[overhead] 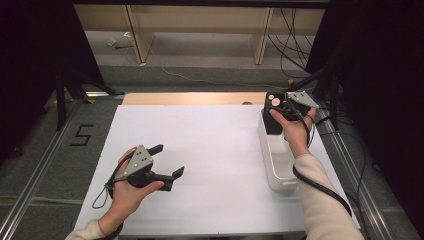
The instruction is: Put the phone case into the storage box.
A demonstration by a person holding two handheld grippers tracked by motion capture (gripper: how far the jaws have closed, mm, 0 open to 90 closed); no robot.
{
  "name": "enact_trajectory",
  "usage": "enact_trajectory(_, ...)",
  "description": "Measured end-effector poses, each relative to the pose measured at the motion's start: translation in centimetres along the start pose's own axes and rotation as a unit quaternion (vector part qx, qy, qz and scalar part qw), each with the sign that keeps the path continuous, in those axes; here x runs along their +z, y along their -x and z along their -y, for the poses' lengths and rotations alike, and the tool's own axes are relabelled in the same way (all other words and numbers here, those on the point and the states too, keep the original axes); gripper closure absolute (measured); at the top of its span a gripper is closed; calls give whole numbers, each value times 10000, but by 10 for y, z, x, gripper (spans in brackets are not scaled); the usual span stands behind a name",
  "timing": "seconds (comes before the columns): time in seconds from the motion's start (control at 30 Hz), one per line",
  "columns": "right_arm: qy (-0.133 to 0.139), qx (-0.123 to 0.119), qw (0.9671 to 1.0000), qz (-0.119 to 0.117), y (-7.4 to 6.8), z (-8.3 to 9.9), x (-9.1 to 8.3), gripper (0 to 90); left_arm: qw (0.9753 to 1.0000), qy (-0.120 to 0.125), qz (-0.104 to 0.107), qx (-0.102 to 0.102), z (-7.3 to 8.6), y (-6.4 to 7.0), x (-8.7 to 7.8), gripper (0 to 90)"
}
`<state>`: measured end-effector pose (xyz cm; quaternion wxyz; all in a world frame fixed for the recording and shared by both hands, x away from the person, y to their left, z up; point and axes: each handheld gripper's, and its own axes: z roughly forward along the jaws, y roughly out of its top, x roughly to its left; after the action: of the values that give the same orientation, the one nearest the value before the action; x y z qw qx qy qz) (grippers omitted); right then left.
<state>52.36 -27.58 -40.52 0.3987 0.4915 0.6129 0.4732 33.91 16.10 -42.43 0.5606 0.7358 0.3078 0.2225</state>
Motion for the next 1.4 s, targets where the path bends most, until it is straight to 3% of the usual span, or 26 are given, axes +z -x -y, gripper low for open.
enact_trajectory(0.63, 58, 19, 9998, -189, -3, -2, -22, 47, 10000, 6, -19, -7, 0, -1, -1, 13)
enact_trajectory(1.4, 162, 9, 9974, -702, -22, -5, -57, 61, 10000, -1, -26, -5, 0, -1, -1, 13)
